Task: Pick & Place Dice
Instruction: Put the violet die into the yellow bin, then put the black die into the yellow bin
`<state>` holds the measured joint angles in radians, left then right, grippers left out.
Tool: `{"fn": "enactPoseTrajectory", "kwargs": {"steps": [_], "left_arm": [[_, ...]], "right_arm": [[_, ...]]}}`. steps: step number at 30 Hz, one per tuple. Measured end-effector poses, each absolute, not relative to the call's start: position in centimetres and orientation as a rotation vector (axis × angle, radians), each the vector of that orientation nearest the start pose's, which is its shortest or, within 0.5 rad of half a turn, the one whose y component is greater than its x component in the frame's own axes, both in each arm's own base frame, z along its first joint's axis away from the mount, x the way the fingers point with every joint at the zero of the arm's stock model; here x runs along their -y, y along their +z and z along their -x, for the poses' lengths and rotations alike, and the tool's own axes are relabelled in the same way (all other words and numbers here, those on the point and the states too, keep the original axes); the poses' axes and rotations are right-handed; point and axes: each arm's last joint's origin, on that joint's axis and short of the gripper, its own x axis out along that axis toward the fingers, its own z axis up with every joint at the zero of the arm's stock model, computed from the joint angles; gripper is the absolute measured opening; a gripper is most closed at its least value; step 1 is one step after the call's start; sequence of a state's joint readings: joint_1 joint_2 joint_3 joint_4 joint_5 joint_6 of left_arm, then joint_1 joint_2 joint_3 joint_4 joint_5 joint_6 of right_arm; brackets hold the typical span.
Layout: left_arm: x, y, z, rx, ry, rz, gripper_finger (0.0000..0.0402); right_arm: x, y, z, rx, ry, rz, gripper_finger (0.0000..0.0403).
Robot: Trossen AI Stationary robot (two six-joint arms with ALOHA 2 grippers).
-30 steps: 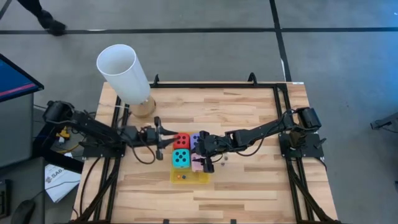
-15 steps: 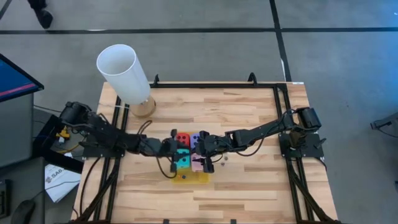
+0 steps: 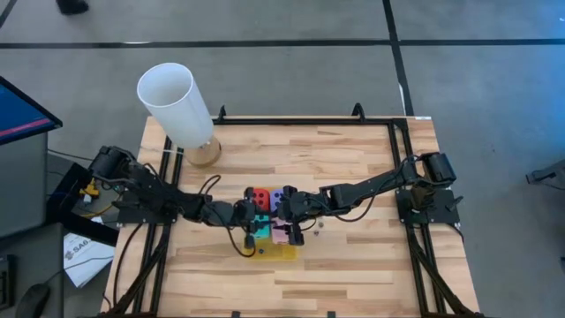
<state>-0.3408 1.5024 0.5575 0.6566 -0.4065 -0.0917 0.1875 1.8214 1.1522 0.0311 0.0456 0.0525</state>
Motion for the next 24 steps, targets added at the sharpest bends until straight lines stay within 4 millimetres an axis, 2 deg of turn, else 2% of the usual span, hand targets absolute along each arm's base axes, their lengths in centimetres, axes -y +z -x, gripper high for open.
{"fn": "enactPoseTrajectory", "kwargs": {"steps": [24], "left_arm": [[8.5,16.6,-27.5,-0.307,0.101,-0.017,0.0090]], "right_arm": [[-7.2,19.7,-38.6,-0.638,0.120,0.024,0.0210]]}}
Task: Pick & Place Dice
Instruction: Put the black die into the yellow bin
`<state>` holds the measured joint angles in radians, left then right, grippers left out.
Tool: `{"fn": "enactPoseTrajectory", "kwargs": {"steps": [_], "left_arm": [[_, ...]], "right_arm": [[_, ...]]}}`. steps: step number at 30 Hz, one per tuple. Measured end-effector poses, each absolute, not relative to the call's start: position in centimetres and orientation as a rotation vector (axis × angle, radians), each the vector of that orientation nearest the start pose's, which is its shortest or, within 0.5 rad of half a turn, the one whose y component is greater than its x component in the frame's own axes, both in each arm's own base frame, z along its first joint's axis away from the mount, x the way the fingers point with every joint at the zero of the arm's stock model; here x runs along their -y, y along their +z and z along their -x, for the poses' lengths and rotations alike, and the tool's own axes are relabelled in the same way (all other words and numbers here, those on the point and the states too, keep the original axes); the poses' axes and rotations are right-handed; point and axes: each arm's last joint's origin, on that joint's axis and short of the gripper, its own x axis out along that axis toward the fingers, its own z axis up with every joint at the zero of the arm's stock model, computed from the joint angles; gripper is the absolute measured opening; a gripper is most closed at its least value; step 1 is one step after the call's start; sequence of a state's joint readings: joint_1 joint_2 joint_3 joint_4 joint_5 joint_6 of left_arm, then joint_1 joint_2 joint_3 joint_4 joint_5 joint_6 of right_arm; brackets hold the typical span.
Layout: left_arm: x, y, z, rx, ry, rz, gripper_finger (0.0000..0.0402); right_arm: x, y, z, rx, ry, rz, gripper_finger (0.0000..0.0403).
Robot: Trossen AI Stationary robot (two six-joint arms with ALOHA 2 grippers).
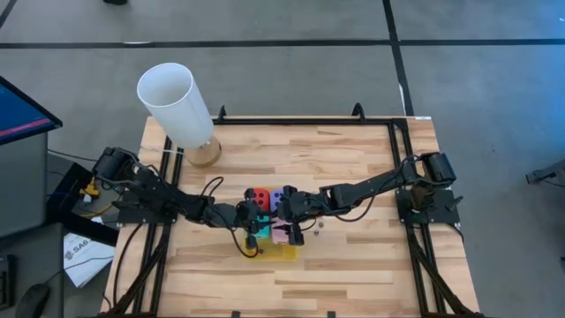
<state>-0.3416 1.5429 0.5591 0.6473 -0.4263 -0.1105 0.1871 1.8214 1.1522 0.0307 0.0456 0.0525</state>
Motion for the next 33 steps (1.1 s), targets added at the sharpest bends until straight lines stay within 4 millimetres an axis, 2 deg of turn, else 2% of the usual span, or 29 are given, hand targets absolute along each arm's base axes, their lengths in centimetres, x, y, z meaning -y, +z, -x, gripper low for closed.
{"fn": "enactPoseTrajectory", "kwargs": {"steps": [15,28,33], "left_arm": [[8.4,17.3,-27.4,-0.269,0.099,-0.001,0.0090],[6.6,17.8,-28.0,-0.214,0.162,0.029,0.0090],[6.4,17.8,-28.0,-0.214,0.171,0.029,0.0090]], "right_arm": [[-7.1,19.7,-38.6,-0.638,0.118,0.023,0.0210],[-6.9,19.7,-38.7,-0.636,0.112,0.021,0.0210],[-6.3,19.7,-38.5,-0.658,0.092,0.011,0.0205]]}}
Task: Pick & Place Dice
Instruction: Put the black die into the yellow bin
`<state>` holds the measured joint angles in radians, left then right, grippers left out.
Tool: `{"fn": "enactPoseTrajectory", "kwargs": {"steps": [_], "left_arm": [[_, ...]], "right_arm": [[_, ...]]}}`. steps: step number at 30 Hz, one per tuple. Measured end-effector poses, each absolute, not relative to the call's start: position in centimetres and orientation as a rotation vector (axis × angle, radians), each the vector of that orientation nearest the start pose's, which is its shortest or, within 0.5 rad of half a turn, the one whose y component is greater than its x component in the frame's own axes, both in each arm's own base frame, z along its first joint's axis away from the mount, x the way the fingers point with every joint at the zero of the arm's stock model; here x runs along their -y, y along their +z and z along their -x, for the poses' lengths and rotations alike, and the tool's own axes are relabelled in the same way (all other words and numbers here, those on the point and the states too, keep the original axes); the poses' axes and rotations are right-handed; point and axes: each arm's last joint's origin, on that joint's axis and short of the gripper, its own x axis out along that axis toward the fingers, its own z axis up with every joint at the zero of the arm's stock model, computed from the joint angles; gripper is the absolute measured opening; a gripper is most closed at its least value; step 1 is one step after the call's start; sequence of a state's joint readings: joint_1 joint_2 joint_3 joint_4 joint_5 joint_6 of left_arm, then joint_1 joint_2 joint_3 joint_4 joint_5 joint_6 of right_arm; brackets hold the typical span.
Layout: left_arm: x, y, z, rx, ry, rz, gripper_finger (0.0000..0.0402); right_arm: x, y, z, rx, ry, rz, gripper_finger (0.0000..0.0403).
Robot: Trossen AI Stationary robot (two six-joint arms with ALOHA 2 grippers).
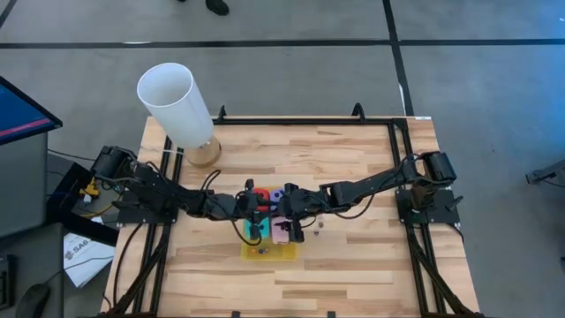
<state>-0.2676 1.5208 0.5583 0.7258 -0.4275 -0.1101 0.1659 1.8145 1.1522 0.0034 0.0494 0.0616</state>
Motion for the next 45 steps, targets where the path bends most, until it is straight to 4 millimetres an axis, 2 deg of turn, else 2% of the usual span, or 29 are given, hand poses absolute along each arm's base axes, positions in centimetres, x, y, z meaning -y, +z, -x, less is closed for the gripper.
{"fn": "enactPoseTrajectory", "kwargs": {"steps": [5,13,18,24,30,35,45], "left_arm": [[6.5,17.7,-28.0,-0.225,0.167,0.024,0.0090],[6.4,17.8,-28.0,-0.222,0.172,0.026,0.0090],[5.6,17.8,-28.2,-0.221,0.195,0.030,0.0090],[4.5,17.8,-28.4,-0.220,0.238,0.035,0.0090],[4.3,17.8,-28.4,-0.220,0.248,0.035,0.0090],[4.3,17.8,-28.4,-0.220,0.248,0.035,0.0090],[4.3,17.8,-28.4,-0.218,0.247,0.035,0.0090]], "right_arm": [[-5.4,20.9,-37.1,-0.737,0.069,0.007,0.0189],[-4.7,23.6,-33.4,-0.909,-0.008,-0.108,0.0171],[-4.8,23.8,-31.4,-1.045,-0.032,-0.117,0.0173],[-5.4,23.5,-30.7,-1.120,-0.022,-0.093,0.0171],[-5.5,23.4,-30.5,-1.132,-0.009,-0.069,0.0170],[-5.4,21.8,-30.0,-1.220,0.019,0.009,0.0170],[-5.5,17.8,-30.8,-1.293,0.031,0.048,0.0170]]}}
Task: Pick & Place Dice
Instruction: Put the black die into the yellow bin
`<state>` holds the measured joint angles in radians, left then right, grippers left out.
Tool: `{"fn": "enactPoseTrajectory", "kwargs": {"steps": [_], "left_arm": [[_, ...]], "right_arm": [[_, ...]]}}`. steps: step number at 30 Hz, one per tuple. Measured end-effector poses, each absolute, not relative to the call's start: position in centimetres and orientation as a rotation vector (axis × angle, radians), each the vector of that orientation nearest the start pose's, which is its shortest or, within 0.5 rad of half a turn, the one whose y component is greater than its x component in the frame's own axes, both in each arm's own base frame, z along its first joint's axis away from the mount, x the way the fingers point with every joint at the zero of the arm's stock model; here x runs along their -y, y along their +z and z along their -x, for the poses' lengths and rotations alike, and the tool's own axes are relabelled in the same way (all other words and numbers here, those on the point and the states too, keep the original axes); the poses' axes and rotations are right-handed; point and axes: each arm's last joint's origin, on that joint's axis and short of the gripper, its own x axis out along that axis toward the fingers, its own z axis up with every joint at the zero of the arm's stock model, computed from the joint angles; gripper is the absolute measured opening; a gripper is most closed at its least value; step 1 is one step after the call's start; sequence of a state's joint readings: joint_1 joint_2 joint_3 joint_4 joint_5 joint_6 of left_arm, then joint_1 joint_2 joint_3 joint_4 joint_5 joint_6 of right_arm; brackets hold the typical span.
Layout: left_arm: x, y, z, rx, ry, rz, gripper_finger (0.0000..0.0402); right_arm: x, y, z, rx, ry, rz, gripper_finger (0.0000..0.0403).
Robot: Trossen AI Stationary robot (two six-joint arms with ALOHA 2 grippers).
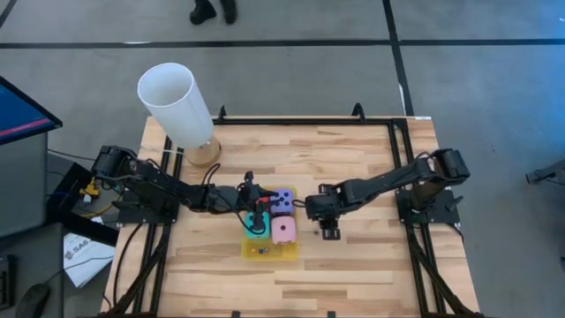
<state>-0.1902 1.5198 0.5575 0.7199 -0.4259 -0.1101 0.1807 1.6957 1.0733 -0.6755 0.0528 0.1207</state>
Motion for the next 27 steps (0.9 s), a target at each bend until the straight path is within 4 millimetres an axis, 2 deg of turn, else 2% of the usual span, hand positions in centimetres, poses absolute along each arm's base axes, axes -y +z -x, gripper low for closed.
{"fn": "enactPoseTrajectory", "kwargs": {"steps": [11,16,27], "left_arm": [[4.3,17.9,-28.4,-0.212,0.246,0.037,0.0090],[4.3,17.9,-28.4,-0.213,0.243,0.038,0.0090],[4.3,17.9,-28.4,-0.213,0.244,0.037,0.0090]], "right_arm": [[-5.6,15.0,-31.6,-1.375,0.026,0.058,0.0170],[-5.8,14.6,-31.7,-1.385,0.042,0.045,0.0170],[-5.7,15.1,-31.4,-1.384,0.046,0.042,0.0170]]}}
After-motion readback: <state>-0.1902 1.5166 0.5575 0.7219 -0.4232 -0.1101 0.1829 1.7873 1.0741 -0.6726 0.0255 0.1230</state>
